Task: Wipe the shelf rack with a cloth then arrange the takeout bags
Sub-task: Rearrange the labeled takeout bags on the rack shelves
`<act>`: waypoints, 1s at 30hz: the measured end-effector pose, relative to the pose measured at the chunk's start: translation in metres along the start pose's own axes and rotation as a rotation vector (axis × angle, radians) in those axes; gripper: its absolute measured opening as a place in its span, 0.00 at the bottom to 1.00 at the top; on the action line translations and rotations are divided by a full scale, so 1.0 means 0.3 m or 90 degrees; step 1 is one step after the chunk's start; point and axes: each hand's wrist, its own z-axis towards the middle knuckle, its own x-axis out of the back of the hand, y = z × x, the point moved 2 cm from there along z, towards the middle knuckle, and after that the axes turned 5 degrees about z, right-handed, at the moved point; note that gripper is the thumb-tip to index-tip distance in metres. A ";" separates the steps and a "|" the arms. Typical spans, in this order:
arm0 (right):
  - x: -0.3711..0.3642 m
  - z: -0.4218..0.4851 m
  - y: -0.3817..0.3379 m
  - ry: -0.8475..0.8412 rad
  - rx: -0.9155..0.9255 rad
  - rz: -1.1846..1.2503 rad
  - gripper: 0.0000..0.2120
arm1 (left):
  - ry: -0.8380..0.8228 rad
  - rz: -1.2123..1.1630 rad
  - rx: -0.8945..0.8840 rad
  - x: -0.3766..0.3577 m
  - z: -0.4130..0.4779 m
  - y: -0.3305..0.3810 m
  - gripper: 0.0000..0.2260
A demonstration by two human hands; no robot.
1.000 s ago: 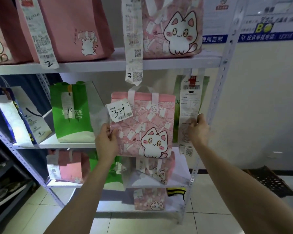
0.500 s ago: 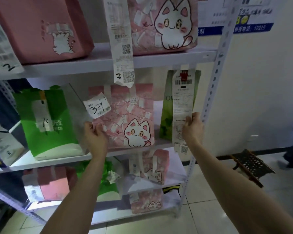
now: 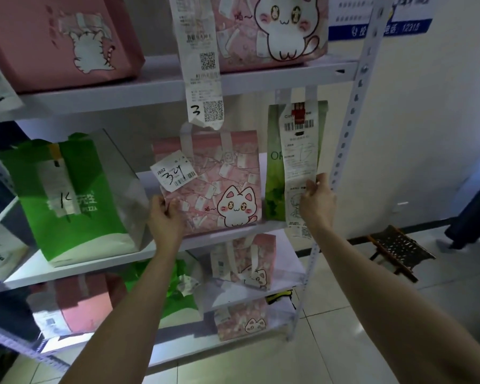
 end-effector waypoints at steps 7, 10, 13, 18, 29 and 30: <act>0.019 -0.025 -0.019 -0.010 -0.001 0.009 0.03 | -0.020 -0.011 0.025 -0.034 0.004 0.019 0.04; 0.030 -0.041 -0.031 -0.007 0.000 0.006 0.03 | -0.018 -0.004 0.038 -0.019 -0.007 0.000 0.05; 0.044 -0.060 -0.044 -0.004 0.001 0.002 0.04 | -0.035 -0.005 0.034 -0.005 -0.024 -0.005 0.05; 0.125 -0.112 -0.060 -0.003 -0.008 -0.011 0.04 | -0.079 0.001 0.046 0.032 -0.051 0.020 0.14; 0.377 -0.365 0.072 -0.026 -0.033 -0.048 0.06 | -0.105 0.031 0.135 0.138 -0.459 0.030 0.18; 0.399 -0.408 0.102 -0.032 -0.032 -0.051 0.07 | -0.123 0.037 0.139 0.148 -0.519 0.027 0.17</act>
